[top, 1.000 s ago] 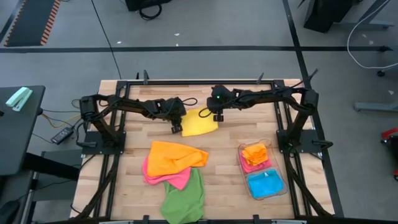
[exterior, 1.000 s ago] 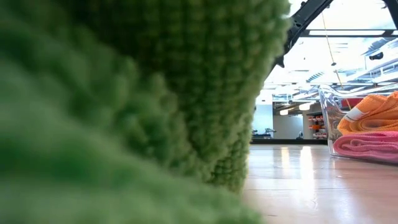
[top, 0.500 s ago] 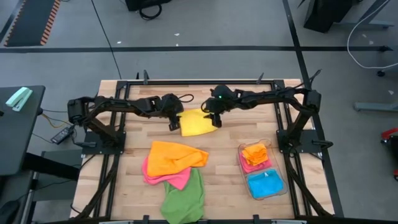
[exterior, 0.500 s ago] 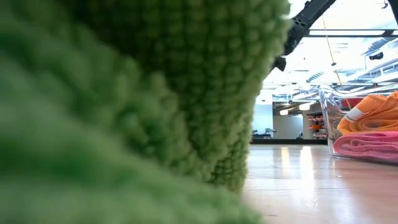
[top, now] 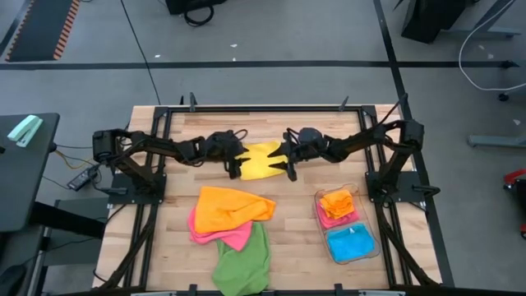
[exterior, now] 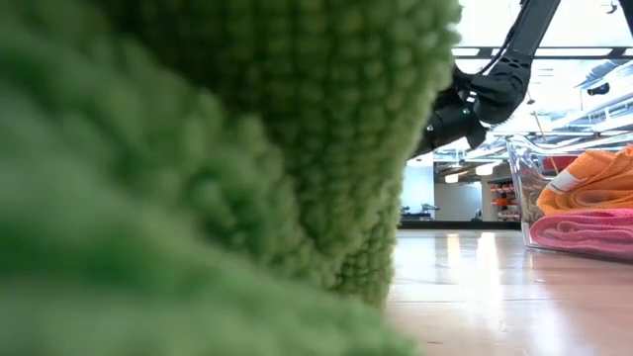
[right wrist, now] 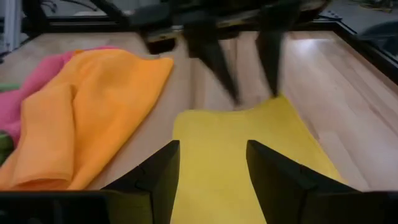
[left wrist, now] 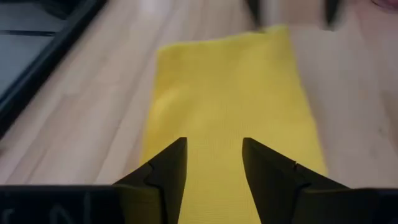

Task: Fold microfiber towels
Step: Fold the yellow towel

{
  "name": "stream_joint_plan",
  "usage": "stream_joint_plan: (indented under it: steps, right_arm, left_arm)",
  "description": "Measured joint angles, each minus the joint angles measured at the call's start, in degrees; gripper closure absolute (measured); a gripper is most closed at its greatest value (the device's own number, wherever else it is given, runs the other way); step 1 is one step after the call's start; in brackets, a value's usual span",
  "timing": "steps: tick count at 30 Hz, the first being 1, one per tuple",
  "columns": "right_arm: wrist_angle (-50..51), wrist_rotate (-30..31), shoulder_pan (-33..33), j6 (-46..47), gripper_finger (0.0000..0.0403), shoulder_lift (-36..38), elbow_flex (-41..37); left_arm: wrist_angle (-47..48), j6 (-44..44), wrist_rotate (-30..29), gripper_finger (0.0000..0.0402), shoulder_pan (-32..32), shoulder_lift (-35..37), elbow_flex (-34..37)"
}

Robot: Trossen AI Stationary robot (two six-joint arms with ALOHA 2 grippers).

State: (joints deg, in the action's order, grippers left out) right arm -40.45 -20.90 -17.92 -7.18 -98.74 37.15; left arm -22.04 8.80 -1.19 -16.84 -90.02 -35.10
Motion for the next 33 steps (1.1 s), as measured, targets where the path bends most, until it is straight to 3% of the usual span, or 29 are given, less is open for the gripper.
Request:
stream_joint_plan:
  steps: [9, 19, 33]
  right_arm:
    - [-4.91, -0.61, -0.19, -2.42, 0.0215, -6.89, 0.29]
    - [-7.98, -1.69, -1.57, -1.42, 0.0222, -10.68, 0.74]
    - [-7.97, -1.68, -3.70, -2.02, 0.0223, -13.97, 0.72]
  left_arm:
    - [-6.56, -3.64, 0.08, 0.0264, -1.05, -1.32, 4.83]
    - [-17.97, -3.72, 0.09, 0.0280, -0.53, -11.35, 4.78]
    - [-17.99, -6.42, -0.29, 0.0283, -0.57, -15.32, 4.73]
